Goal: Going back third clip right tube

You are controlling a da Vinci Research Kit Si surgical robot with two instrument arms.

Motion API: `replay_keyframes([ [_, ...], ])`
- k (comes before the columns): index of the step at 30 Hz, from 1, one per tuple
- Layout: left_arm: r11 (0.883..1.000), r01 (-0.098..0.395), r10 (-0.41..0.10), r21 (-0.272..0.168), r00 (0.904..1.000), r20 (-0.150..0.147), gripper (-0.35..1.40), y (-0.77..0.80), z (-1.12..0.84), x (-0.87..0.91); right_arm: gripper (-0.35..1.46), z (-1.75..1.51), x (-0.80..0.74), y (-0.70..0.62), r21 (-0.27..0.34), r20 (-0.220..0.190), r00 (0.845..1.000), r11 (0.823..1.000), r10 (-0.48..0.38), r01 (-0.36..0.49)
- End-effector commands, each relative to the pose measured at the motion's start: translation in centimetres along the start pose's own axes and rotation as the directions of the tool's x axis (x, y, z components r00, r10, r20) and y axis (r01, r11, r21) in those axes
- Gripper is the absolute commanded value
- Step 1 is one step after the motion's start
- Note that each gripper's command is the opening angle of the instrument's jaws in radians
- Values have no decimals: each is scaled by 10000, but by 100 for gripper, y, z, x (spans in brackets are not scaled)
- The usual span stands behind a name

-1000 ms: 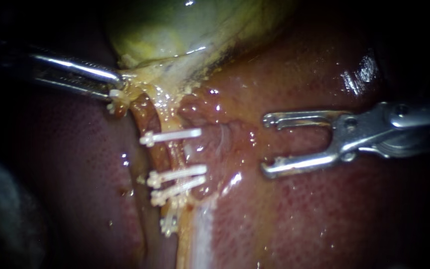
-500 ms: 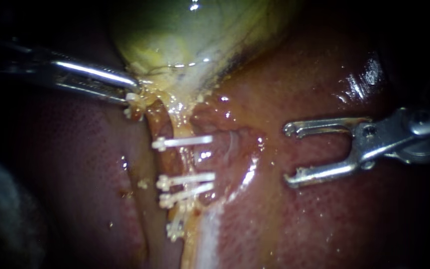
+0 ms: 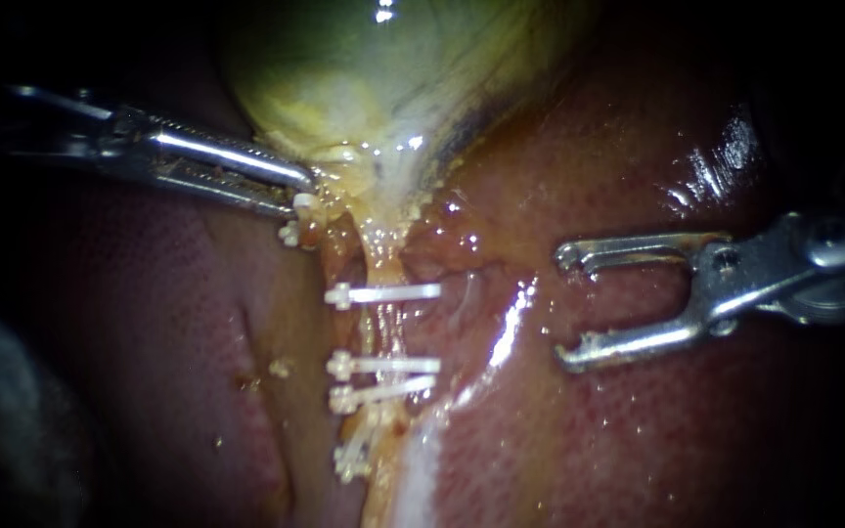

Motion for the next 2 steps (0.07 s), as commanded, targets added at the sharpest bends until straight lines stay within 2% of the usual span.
replay_keyframes([
  [1, 10000, 3, -3, -14, 10000, 6, -35, 1, -3, 0, 50, 1, 2, -1, -5, -29, 10000, 10000, 14, -14],
  [2, 10000, 4, -4, -27, 10000, 12, -35, 2, -5, 0, 50, 4, 3, -1, -47, -36, 10000, 10000, -39, 38],
])
